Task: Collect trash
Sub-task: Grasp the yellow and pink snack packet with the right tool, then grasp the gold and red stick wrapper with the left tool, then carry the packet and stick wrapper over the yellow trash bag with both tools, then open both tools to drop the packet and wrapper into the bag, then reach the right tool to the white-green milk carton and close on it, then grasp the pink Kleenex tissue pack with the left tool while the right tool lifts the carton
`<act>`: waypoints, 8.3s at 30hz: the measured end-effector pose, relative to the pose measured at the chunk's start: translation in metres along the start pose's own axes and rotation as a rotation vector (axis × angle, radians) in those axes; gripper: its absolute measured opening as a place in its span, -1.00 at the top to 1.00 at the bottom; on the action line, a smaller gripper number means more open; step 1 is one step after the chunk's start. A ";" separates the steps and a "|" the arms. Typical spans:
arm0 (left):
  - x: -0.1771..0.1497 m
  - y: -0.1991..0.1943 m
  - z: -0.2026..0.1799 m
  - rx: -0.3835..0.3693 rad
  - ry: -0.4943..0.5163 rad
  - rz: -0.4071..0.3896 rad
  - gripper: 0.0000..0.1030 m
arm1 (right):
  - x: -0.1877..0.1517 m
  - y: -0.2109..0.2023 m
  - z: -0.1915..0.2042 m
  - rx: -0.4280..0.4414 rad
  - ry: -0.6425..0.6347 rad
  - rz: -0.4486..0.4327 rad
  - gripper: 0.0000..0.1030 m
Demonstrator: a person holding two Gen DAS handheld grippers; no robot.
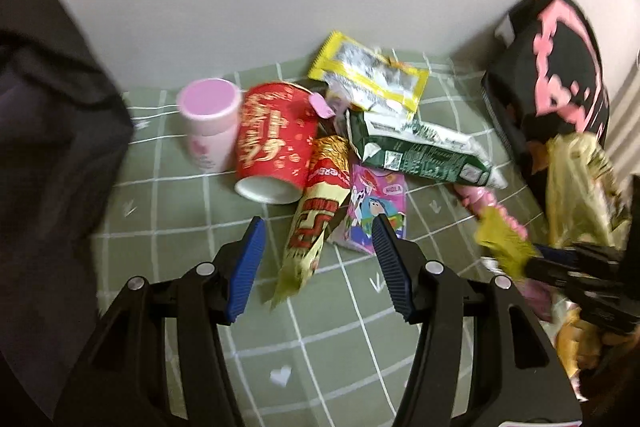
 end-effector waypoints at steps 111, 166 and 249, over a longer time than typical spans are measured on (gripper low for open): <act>0.084 -0.044 -0.282 -0.433 0.144 -0.116 0.69 | 0.024 -0.185 -0.150 -0.309 0.119 -0.271 0.19; 0.035 -0.019 -0.047 0.102 -0.255 -0.123 0.09 | 0.076 -0.112 -0.076 -0.114 -0.056 -0.210 -0.08; -0.048 -0.020 0.040 0.094 -0.156 0.131 0.84 | 0.041 0.060 0.038 0.169 -0.153 0.115 0.12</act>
Point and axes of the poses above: each gripper's, at about its wrist camera, not at the fingertips, and y roughly the way its jaws point, z to its left, x to its top, the point moved 1 cm from there along y, roughly the way its jaws point, and after that the axes turned 11 degrees about -z, right-handed, at the moved point
